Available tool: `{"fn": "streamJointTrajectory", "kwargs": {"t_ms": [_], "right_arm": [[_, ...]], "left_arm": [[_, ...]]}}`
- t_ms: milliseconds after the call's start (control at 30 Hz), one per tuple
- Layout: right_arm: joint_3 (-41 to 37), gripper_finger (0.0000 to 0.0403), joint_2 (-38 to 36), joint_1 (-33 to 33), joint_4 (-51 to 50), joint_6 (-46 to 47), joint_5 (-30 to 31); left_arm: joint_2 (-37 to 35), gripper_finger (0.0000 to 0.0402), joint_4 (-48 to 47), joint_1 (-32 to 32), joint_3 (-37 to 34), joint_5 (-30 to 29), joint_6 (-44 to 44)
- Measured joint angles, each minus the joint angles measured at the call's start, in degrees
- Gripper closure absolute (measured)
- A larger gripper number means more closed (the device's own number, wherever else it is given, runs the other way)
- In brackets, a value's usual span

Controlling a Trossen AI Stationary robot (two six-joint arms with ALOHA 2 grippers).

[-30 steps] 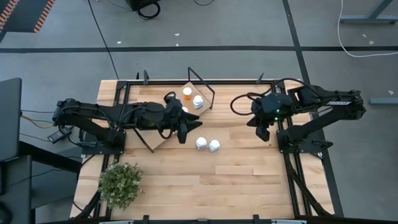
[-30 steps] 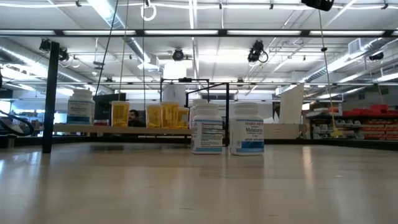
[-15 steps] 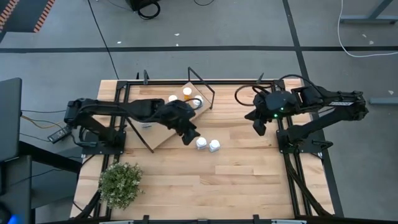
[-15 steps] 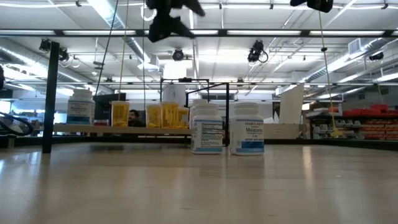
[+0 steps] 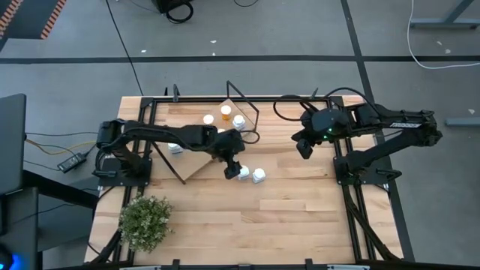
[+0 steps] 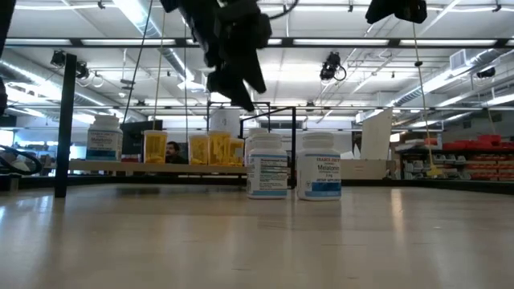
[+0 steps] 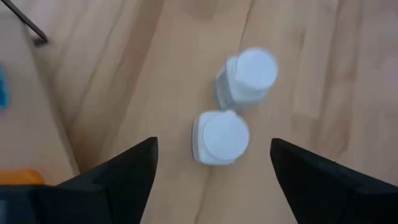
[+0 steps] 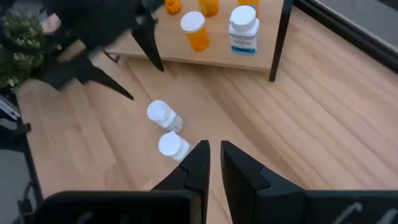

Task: Pick and place medicine bottles onto shelf by color
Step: Put the white pill bottle on the shelf

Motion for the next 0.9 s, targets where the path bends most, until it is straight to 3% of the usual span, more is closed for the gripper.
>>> {"fn": "streamJointTrajectory", "kwargs": {"t_ms": [233, 567, 900], "right_arm": [[0.0, 0.0356, -0.22, 0.03, -0.21, 4.12, -0.03], [0.0, 0.0356, -0.37, 0.04, -0.66, 0.81, -0.5], [0.0, 0.0356, -0.37, 0.54, -0.62, -5.36, -0.19]], "left_arm": [[4.19, 0.0067, -0.15, -1.18, -0.02, 0.33, 2.03], [5.18, 0.0005, 5.05, -2.01, -0.02, 0.33, 1.76], [5.23, 0.0003, 7.26, -3.05, -0.02, -2.01, 7.79]]}}
